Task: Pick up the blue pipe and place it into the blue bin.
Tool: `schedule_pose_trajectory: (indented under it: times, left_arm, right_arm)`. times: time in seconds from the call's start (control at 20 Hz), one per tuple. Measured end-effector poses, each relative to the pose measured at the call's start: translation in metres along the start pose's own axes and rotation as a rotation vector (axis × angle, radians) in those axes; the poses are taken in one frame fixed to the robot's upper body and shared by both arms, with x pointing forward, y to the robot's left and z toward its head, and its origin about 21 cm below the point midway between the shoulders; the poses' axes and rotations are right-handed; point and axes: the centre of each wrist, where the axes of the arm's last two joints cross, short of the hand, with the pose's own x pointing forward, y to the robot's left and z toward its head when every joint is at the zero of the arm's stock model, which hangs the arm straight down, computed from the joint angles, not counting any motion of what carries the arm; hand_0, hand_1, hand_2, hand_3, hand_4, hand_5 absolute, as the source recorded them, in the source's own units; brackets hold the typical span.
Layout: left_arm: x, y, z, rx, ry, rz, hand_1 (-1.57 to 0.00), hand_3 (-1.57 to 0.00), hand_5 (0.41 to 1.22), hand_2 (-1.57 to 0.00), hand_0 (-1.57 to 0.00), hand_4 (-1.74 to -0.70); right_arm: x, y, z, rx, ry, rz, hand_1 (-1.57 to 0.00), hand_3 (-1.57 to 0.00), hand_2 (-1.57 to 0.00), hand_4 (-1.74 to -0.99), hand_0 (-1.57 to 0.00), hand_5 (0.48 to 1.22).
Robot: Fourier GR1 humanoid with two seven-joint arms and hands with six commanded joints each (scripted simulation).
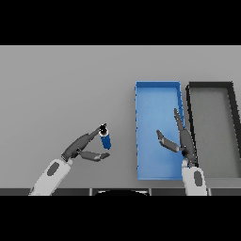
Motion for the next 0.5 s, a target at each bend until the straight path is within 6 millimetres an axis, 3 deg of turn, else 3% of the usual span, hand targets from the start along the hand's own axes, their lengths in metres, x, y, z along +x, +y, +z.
schedule_pose_trajectory:
  times: [0.3,0.5]
  left_arm:
    - [-0.007,-0.008,-0.026,0.006,0.031,-0.044,0.00,0.00,0.418,0.00,0.00,-1.05]
    - [-0.004,-0.020,-0.041,-0.015,-0.003,0.000,0.00,0.00,0.463,0.00,0.00,-1.11]
  right_arm:
    - [0.000,-0.005,0.004,-0.010,-0.011,-0.007,0.00,0.00,0.00,-1.221,0.00,0.645]
    - [-0.003,-0.008,0.006,-0.006,-0.024,0.011,0.00,0.00,0.00,-1.207,0.00,0.650]
